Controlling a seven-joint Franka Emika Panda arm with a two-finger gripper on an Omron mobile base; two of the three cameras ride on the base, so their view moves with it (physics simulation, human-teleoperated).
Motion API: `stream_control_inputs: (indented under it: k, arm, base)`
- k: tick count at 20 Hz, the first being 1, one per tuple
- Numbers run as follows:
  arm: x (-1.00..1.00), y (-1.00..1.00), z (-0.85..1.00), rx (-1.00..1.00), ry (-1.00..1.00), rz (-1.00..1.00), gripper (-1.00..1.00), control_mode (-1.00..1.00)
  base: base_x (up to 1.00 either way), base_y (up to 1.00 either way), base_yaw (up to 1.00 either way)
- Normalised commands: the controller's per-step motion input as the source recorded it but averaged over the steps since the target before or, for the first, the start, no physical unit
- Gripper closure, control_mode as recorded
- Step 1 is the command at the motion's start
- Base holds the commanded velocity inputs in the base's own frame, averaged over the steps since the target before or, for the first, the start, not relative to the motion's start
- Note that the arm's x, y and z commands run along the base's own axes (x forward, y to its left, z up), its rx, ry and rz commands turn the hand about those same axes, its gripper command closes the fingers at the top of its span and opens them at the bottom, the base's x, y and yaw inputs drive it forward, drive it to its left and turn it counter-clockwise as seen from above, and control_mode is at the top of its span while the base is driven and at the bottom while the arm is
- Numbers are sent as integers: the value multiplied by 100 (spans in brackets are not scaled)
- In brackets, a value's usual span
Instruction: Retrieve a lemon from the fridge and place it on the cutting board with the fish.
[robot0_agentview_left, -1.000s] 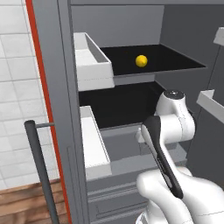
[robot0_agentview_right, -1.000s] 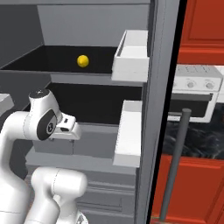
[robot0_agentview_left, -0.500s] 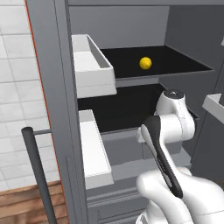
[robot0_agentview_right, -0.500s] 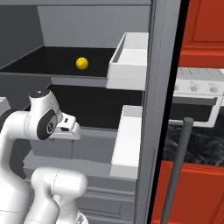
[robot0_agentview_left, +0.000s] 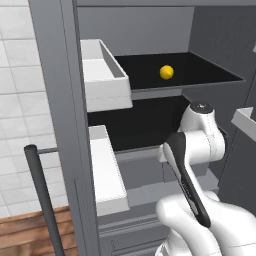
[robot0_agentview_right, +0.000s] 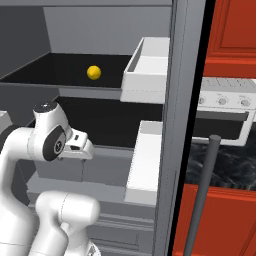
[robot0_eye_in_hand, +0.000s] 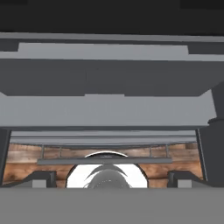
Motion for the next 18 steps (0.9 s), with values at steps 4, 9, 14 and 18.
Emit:
stream_control_inputs:
  k: [4,9,14,18]
  arm:
    - [-17,-4,36,0,-21,-1,-100,-100]
    - [-11,0,65,-1,-21,-3,-100,-100]
    - [-9,-3,82,0,-16,-6,-100,-100]
    - [-17,0,81,0,-31,-3,-100,-100]
  base:
    - [0,0,0]
    - [0,0,0]
    - [0,0,0]
    - [0,0,0]
